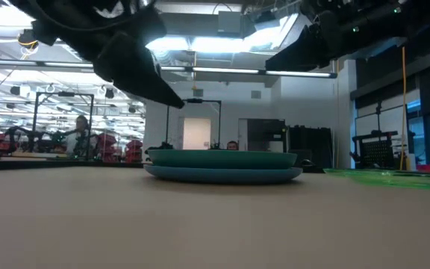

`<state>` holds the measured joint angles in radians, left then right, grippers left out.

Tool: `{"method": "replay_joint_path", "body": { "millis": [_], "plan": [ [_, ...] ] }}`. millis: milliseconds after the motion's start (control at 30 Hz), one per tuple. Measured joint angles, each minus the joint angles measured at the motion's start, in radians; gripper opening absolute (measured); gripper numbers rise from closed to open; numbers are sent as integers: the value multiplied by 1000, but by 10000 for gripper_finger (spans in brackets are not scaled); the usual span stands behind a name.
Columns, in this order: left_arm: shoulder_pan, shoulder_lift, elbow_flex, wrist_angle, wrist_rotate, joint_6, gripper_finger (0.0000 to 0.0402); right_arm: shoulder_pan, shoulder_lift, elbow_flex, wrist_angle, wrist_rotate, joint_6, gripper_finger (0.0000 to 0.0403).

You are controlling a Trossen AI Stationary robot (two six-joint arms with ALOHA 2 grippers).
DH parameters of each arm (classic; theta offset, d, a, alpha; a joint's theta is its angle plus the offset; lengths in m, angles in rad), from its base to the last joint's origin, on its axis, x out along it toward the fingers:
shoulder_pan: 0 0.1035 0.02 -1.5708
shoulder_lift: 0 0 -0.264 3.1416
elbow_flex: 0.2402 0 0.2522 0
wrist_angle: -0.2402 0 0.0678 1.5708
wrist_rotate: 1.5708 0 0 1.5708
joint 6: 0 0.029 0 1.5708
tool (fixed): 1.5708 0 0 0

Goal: Stack plastic plates
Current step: Stack the light green plate on top of the pink plate

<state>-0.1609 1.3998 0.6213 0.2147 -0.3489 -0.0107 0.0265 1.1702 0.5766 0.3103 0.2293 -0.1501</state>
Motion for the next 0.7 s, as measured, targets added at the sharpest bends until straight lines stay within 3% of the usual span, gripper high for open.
{"method": "replay_joint_path", "body": {
  "millis": [333, 500, 700],
  "plan": [
    [0, -200, -209, 282, 65, 8, 127, 0, -34, 0, -92, 5, 58, 191],
    [-7, -248, -257, 318, 69, -20, 128, 0, -148, 1, -401, -13, 203, 191],
    [-5, -246, -259, 318, 44, -41, 128, 1, -282, 1, -735, -133, 401, 191]
  ]
}}
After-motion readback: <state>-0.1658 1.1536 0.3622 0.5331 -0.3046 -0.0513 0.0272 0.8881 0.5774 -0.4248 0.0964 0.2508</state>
